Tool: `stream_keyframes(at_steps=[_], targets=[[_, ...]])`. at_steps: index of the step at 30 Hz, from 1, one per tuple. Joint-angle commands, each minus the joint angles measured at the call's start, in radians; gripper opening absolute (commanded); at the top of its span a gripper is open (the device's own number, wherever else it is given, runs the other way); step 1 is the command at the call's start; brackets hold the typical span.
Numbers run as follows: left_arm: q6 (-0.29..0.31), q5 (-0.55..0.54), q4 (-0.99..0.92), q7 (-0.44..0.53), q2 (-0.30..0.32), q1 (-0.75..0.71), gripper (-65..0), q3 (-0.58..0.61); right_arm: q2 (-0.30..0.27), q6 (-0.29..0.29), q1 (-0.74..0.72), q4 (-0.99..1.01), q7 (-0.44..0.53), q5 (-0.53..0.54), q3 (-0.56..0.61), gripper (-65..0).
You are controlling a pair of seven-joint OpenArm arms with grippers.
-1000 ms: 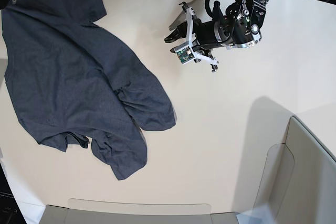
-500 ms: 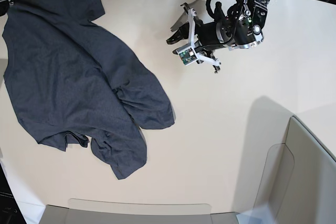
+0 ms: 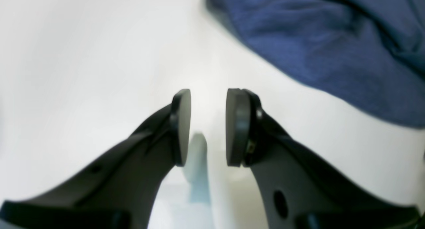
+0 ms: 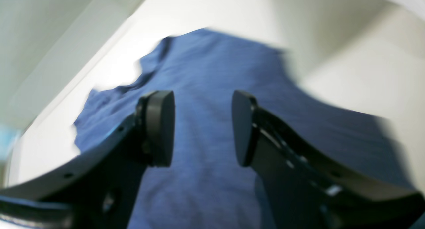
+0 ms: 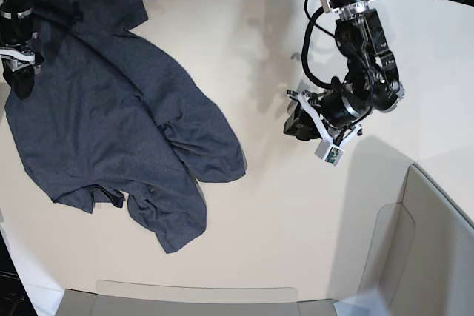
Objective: Layout the t-shirt on the table in an organized manner, then fold the t-shirt properly
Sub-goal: 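Release the shirt with the left gripper and reach toward the bunched hem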
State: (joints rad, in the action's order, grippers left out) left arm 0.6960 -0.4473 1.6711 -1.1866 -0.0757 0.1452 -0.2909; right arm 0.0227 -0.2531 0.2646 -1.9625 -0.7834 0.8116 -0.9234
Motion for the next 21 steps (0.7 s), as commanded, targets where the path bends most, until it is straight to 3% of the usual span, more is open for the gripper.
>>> stream_keyframes(at_steps=[1, 5, 9, 16, 21], targets=[[0.002, -0.021, -0.038, 0.004, -0.014, 0.069, -46.9, -0.032, -0.010, -0.008, -0.012, -0.018, 0.012, -0.031, 0.022, -36.6], [0.002, -0.021, -0.260, -0.016, -0.042, 0.209, -46.9, -0.124, -0.010, -0.010, -0.058, -0.015, 0.015, -0.252, 0.097, -36.5], [-0.144, -0.028, -0.466, 0.009, -0.042, 0.302, -46.8, -0.150, -0.008, -0.012, -0.098, -0.013, 0.017, -0.456, 0.123, -36.4], [-0.161, -0.028, -0.636, 0.044, -0.048, 0.385, -46.8, -0.150, -0.010, -0.012, -0.109, -0.010, 0.018, -0.578, 0.100, -36.4], [-0.163, -0.028, -0.721, 0.136, -0.077, 0.403, -46.8, -0.144, -0.025, -0.012, -0.118, 0.085, 0.018, -0.602, 0.060, -36.4]])
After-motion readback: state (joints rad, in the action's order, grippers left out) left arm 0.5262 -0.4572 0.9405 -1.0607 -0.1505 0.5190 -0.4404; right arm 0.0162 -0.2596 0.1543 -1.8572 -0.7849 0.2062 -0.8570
